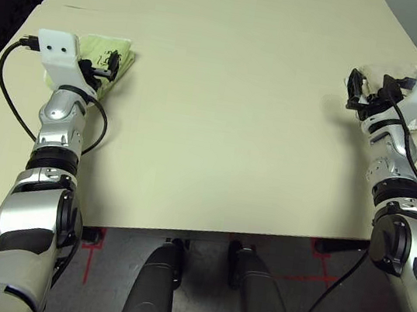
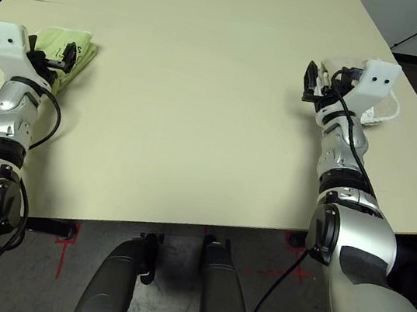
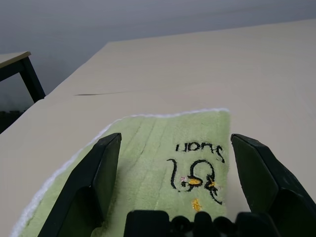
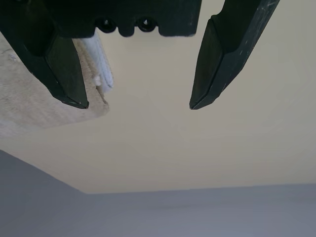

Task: Fold the towel and set it aside.

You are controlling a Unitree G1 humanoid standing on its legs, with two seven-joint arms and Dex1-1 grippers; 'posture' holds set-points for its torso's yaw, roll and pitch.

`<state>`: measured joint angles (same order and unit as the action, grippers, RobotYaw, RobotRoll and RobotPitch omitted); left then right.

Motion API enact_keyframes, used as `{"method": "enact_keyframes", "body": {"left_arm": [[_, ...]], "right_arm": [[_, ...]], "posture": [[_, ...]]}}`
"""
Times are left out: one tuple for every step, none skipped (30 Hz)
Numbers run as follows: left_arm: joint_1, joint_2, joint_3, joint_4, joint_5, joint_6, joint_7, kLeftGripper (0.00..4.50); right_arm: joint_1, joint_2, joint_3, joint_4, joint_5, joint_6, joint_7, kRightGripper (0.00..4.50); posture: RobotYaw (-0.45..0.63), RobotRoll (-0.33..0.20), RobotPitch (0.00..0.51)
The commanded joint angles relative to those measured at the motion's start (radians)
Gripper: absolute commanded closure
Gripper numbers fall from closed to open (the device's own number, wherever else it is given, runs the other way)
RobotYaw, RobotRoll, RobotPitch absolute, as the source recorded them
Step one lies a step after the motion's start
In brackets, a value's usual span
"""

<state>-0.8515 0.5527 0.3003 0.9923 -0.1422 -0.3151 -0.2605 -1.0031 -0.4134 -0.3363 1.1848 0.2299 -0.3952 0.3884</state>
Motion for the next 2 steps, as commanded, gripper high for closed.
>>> {"method": "enact_keyframes", "body": {"left_arm": [[0.022, 0.008, 0.009, -0.014, -0.010, 0.012, 0.001, 0.00], [0.023, 0.007, 0.009, -0.015, -0.010, 0.013, 0.000, 0.00]], "right_arm": [[0.004, -0.003, -0.002, 0.009, -0.003, 0.010, 0.002, 0.05], [0.004, -0.003, -0.002, 0.009, -0.003, 0.010, 0.002, 0.05]], "posture": [[0.01, 0.000, 0.188], [0.01, 0.000, 0.188]]}}
